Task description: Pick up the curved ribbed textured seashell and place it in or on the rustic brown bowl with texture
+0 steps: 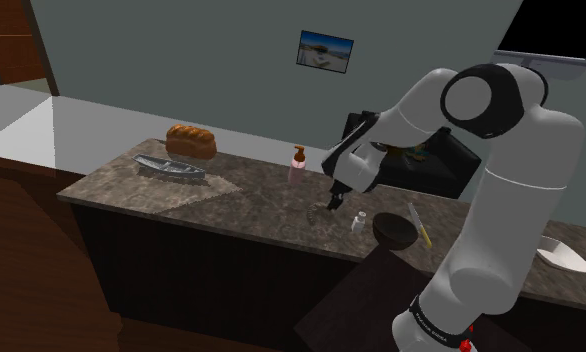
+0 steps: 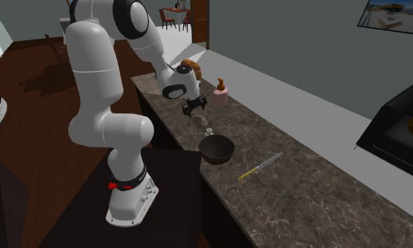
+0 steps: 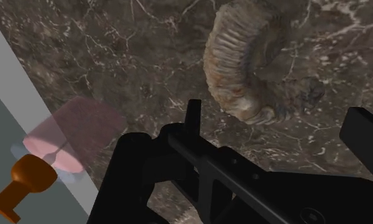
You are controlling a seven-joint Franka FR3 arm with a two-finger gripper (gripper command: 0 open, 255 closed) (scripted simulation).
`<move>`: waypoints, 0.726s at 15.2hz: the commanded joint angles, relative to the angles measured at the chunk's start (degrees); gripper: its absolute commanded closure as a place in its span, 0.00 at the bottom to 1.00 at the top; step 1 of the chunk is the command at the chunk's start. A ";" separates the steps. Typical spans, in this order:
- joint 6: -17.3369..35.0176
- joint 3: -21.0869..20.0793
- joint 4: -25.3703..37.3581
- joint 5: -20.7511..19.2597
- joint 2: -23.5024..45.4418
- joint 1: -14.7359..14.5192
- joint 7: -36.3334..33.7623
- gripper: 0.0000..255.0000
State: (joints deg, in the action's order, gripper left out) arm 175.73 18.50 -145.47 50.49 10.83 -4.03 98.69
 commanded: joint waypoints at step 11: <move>2.71 -12.30 7.12 18.30 8.71 10.27 16.98 0.00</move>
State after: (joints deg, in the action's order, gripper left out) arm 178.42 6.26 -138.41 68.69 19.47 6.18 115.58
